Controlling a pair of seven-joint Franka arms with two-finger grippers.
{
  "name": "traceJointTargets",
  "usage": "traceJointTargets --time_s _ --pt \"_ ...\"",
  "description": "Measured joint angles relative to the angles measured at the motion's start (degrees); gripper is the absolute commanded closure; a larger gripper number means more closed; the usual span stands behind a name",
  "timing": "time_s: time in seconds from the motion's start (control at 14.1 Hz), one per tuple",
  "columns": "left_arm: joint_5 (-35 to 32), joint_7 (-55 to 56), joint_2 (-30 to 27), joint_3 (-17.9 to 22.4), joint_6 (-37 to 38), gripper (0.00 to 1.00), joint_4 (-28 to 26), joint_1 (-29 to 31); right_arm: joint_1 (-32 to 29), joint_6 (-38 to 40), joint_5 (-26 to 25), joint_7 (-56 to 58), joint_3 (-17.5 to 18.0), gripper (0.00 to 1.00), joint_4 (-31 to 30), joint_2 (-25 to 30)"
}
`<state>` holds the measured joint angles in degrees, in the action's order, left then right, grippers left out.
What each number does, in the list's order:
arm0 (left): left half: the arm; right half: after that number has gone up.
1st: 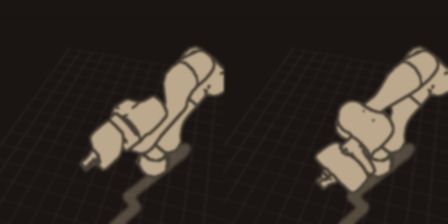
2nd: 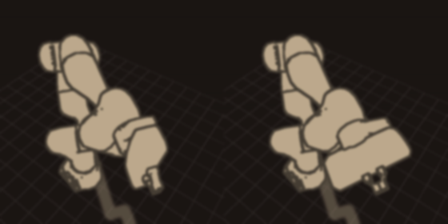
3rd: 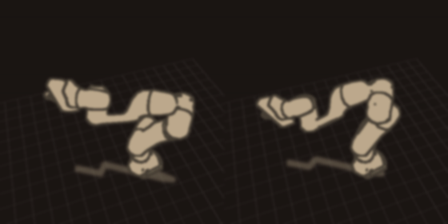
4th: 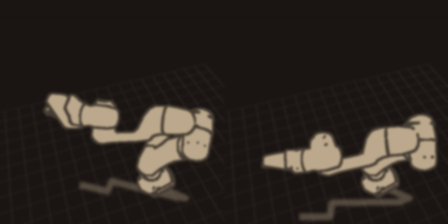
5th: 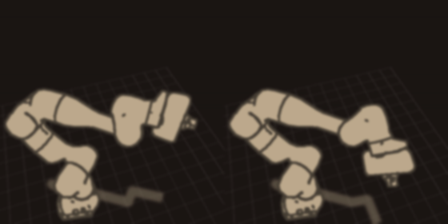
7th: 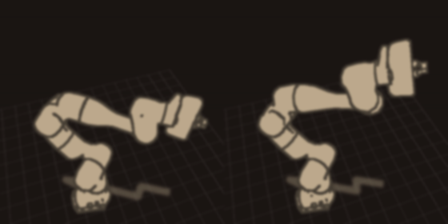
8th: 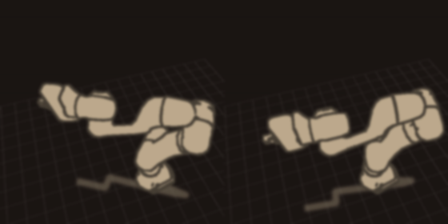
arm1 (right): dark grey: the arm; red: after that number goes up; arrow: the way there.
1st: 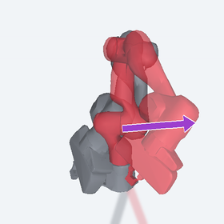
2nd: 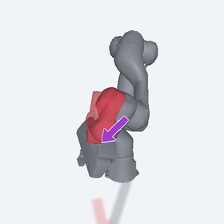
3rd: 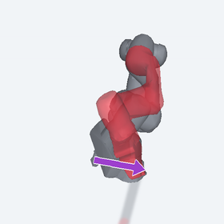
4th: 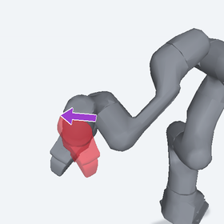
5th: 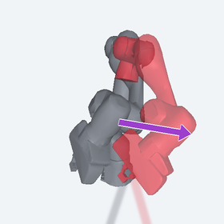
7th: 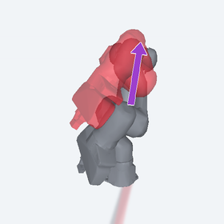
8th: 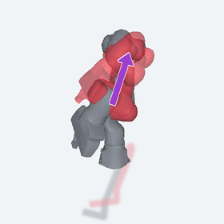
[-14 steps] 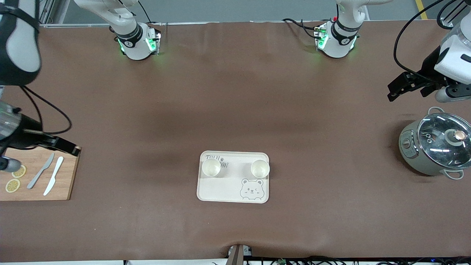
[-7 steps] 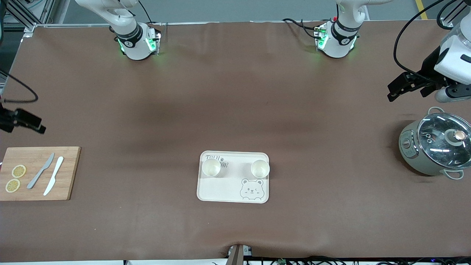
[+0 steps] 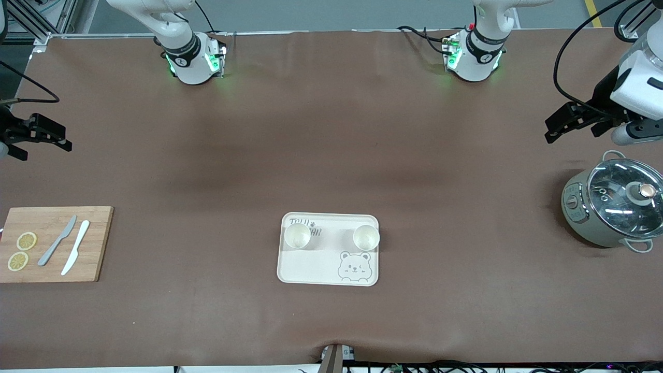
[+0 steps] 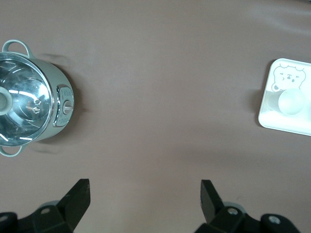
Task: Place white IKEA cup upright on tray with both arms
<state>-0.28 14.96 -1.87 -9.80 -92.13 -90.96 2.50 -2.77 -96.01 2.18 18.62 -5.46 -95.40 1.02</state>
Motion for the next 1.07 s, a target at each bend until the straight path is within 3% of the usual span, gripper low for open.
traceJointTargets --time_s 0.36,0.71,1.07 --pt "0.00 -0.05 0.08 -0.10 -0.01 0.00 -0.01 -0.04 0.68 5.79 0.01 -20.97 3.22 0.00 2.14 2.09" --pt "0.00 -6.19 0.07 0.17 0.02 0.00 0.05 0.02 0.63 8.49 -0.01 -22.40 3.18 0.00 8.10 2.18" --pt "0.00 -8.28 0.05 0.47 1.20 0.00 1.52 0.33 0.63 10.67 -1.98 -22.45 2.99 0.00 8.84 1.82"
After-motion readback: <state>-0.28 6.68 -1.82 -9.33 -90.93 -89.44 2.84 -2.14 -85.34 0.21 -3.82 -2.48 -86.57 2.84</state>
